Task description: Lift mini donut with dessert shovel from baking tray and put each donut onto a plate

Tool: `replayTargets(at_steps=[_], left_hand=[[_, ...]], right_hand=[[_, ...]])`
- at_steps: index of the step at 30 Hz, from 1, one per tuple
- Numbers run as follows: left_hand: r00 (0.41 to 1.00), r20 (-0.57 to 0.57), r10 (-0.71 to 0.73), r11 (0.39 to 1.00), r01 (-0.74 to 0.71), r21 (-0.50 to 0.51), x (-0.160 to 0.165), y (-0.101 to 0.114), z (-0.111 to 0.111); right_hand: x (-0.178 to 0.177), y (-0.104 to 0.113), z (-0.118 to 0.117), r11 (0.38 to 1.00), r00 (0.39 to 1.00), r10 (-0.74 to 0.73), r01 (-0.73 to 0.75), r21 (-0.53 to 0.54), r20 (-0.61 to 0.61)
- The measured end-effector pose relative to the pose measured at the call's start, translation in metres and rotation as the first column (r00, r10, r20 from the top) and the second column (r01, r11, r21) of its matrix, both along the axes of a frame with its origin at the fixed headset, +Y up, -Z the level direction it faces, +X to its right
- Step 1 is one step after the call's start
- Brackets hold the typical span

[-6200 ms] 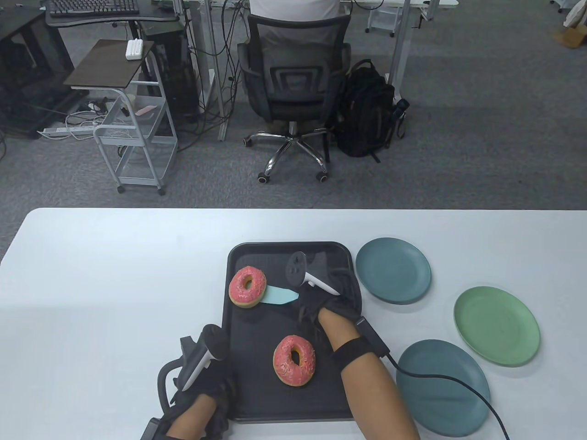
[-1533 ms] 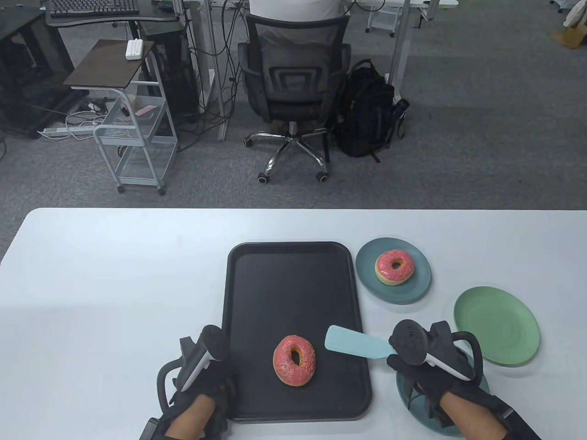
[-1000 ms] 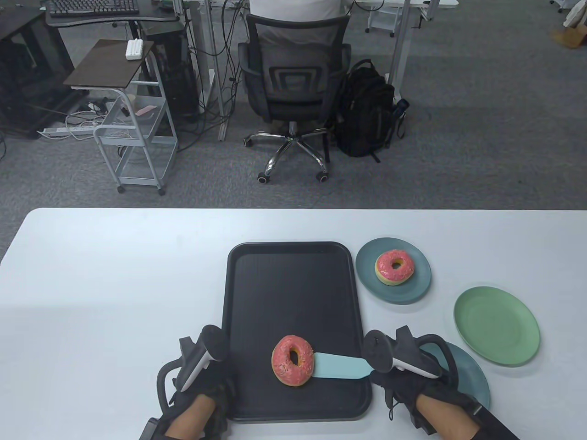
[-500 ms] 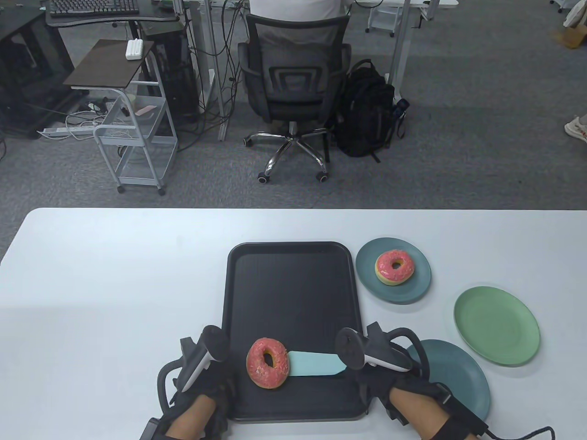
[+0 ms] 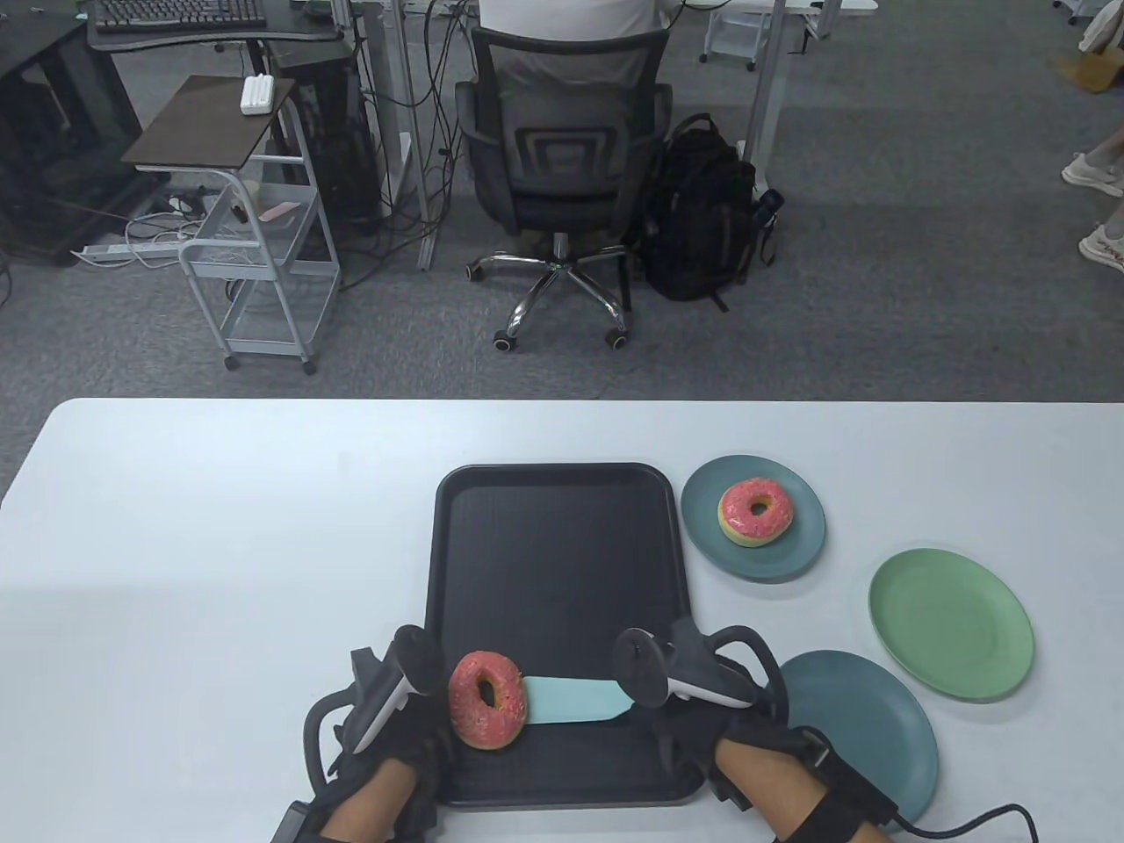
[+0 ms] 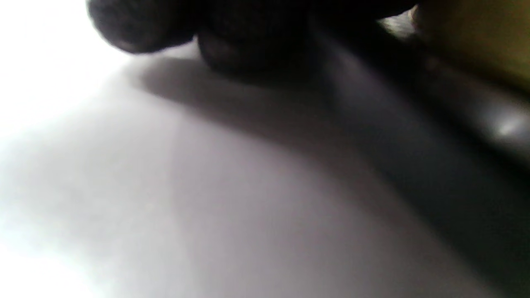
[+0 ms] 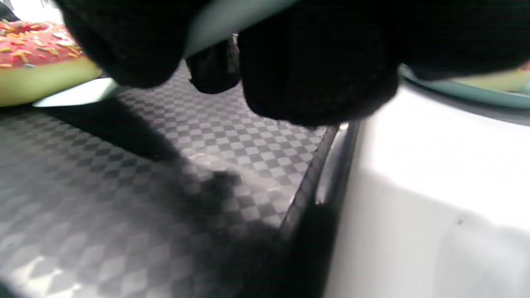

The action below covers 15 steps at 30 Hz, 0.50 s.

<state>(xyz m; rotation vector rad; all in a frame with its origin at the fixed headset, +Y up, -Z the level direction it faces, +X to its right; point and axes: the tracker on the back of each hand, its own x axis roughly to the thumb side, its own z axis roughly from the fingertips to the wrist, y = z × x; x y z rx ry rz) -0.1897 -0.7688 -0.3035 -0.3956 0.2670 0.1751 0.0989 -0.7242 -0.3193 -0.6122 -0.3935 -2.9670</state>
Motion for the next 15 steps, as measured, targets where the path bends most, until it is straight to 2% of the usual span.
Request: replayTargets(at_steps=[11,15], left_hand=[[1.000,0.002,-0.012,1.000,0.012,0.002,0.002,0.000,0.000],[0.999,0.011,-0.038,0.999,0.038,0.008,0.005,0.000,0.001]], right_hand=[[-0.008,-0.010,-0.006,0.996,0.998,-0.059,0.060,-0.062,0.016],[-0.030,-0.019,-0.001,0.989,0.994,-0.109,0.108,-0.100,-0.003]])
